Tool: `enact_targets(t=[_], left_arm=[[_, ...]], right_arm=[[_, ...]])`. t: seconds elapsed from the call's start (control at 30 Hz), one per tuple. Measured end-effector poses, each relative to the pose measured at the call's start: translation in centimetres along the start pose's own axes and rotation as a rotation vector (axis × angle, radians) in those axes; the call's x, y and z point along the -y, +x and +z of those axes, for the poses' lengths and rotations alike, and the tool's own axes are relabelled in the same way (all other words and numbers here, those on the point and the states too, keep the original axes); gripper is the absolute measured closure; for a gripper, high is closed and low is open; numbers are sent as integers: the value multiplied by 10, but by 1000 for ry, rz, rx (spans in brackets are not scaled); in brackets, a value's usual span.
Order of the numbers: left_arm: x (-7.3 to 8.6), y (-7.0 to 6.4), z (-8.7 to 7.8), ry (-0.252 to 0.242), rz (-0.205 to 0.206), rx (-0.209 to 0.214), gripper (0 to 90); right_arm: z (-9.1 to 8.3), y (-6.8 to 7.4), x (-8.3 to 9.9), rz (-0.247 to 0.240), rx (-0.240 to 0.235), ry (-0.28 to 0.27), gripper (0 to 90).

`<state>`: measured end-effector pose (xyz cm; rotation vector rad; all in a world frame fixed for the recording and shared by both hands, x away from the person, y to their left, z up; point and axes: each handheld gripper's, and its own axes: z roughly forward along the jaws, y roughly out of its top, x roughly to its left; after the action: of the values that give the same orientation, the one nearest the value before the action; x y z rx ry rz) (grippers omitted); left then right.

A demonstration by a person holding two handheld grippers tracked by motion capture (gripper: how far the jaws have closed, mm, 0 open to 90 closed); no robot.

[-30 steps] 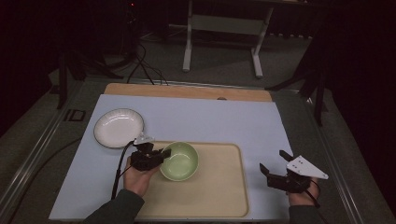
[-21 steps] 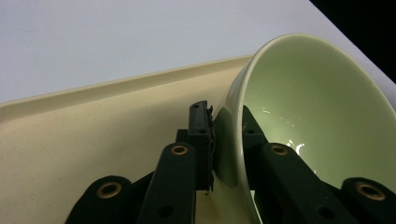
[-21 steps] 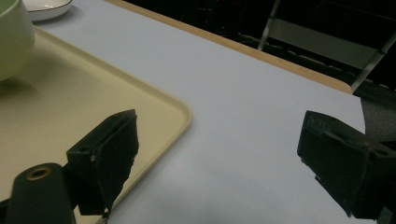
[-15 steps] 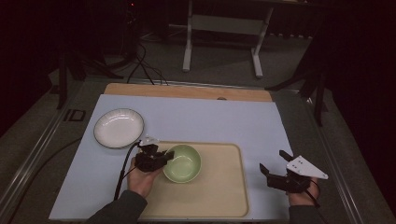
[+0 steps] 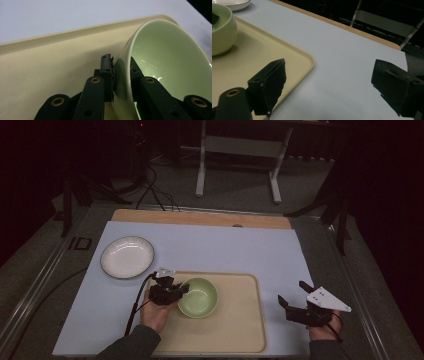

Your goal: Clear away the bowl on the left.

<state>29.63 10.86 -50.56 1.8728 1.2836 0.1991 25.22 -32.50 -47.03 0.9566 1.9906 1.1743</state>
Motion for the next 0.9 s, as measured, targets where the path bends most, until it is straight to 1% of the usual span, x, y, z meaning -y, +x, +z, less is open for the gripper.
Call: enact_targets(t=[0.07,0.13,0.2,0.3,0.4,0.53,0.63,0.67,0.7,0.73,0.83,0.9], left_arm=[[1,0,1,-2,-6,6,813],[1,0,2,-5,2,5,814],[2,1,4,-5,-2,5,815],[2,2,6,1,1,-5,817],[2,4,7,6,-8,-2,815],[3,7,8,19,-15,-11,782],[2,6,5,-5,-22,9,722],[1,6,4,-9,-16,9,713],[1,5,3,-10,-6,3,678],[1,5,2,-11,-1,2,678],[-1,3,-4,-22,15,-9,634],[-2,2,-8,-31,38,-27,603]], right_arm=[[0,0,0,0,0,0,122],[0,0,0,0,0,1,122],[0,0,0,0,-1,1,122],[0,0,0,0,0,2,122],[0,0,0,1,0,1,122],[0,0,0,1,0,1,122],[0,0,0,3,-2,1,122],[0,0,0,3,-2,1,122],[0,0,0,5,-2,0,122],[0,0,0,5,-2,0,122],[0,0,0,4,-1,0,122],[0,0,0,4,-1,-1,122]])
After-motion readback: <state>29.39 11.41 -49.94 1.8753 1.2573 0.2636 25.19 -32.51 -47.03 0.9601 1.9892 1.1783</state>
